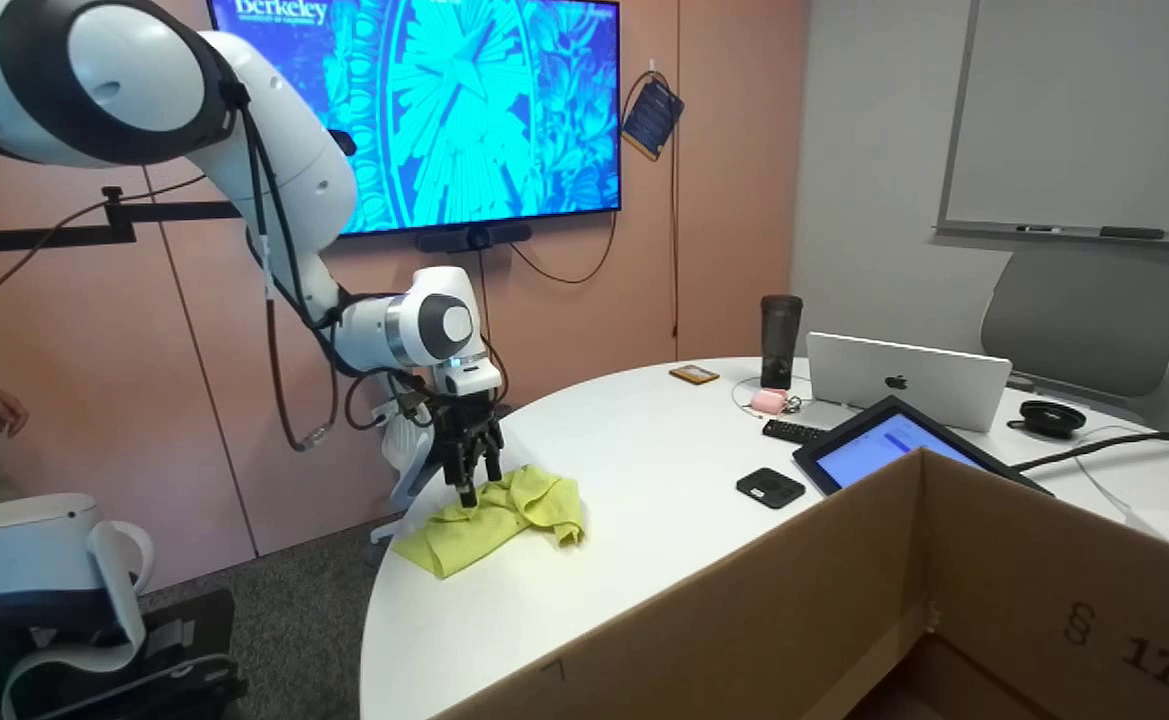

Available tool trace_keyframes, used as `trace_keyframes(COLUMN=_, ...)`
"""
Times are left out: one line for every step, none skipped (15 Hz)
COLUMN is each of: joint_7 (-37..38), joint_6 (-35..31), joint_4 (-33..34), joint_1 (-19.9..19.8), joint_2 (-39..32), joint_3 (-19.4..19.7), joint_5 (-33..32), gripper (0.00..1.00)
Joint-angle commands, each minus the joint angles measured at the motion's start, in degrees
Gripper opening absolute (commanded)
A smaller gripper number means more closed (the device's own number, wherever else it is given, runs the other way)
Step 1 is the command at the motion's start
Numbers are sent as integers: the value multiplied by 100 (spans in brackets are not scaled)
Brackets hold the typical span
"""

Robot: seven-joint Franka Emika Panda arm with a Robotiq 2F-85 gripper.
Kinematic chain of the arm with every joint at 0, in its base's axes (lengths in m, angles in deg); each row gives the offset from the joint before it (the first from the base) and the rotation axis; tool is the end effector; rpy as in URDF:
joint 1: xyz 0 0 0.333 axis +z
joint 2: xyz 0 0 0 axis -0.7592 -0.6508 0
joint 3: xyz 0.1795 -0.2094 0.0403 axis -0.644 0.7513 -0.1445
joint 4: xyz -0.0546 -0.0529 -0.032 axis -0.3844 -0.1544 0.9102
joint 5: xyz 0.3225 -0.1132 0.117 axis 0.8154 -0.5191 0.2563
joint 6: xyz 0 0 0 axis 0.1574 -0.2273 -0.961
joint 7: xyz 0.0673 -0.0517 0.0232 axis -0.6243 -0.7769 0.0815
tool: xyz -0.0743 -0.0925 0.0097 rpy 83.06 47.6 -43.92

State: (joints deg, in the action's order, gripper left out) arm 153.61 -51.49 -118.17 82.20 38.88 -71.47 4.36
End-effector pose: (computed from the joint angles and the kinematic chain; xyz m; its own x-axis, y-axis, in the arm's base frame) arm 0.4831 0.3590 0.1226 0.7870 -0.5931 0.1701 -0.6143 -0.7787 0.1270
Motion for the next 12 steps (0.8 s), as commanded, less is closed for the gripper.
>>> trace_keyframes(joint_7=-362, joint_6=-596, joint_4=-1033, joint_1=-133, joint_2=797, joint_3=-59, joint_5=137, gripper=100)
trace_keyframes(joint_7=-409, joint_6=-719, joint_4=-1226, joint_1=-160, joint_2=916, joint_3=-65, joint_5=159, gripper=100)
trace_keyframes(joint_7=-511, joint_6=-814, joint_4=-1383, joint_1=-201, joint_2=993, joint_3=-92, joint_5=192, gripper=99)
trace_keyframes(joint_7=-631, joint_6=-954, joint_4=-1557, joint_1=-247, joint_2=1075, joint_3=-116, joint_5=208, gripper=100)
trace_keyframes(joint_7=-947, joint_6=-1144, joint_4=-1750, joint_1=-313, joint_2=1153, joint_3=-149, joint_5=131, gripper=100)
trace_keyframes(joint_7=-1278, joint_6=-1324, joint_4=-1912, joint_1=-330, joint_2=1192, joint_3=-139, joint_5=-6, gripper=100)
trace_keyframes(joint_7=-1510, joint_6=-1427, joint_4=-2013, joint_1=-305, joint_2=1194, joint_3=-102, joint_5=-72, gripper=100)
trace_keyframes(joint_7=-1821, joint_6=-1550, joint_4=-2105, joint_1=-340, joint_2=1198, joint_3=-113, joint_5=-65, gripper=100)
trace_keyframes(joint_7=-2137, joint_6=-1617, joint_4=-2140, joint_1=-364, joint_2=1163, joint_3=-118, joint_5=-55, gripper=100)
trace_keyframes(joint_7=-2444, joint_6=-1676, joint_4=-2180, joint_1=-377, joint_2=1127, joint_3=-128, joint_5=-34, gripper=100)
trace_keyframes(joint_7=-2768, joint_6=-1744, joint_4=-2218, joint_1=-388, joint_2=1080, joint_3=-128, joint_5=-21, gripper=100)
trace_keyframes(joint_7=-3088, joint_6=-1817, joint_4=-2268, joint_1=-413, joint_2=1065, joint_3=-138, joint_5=2, gripper=100)
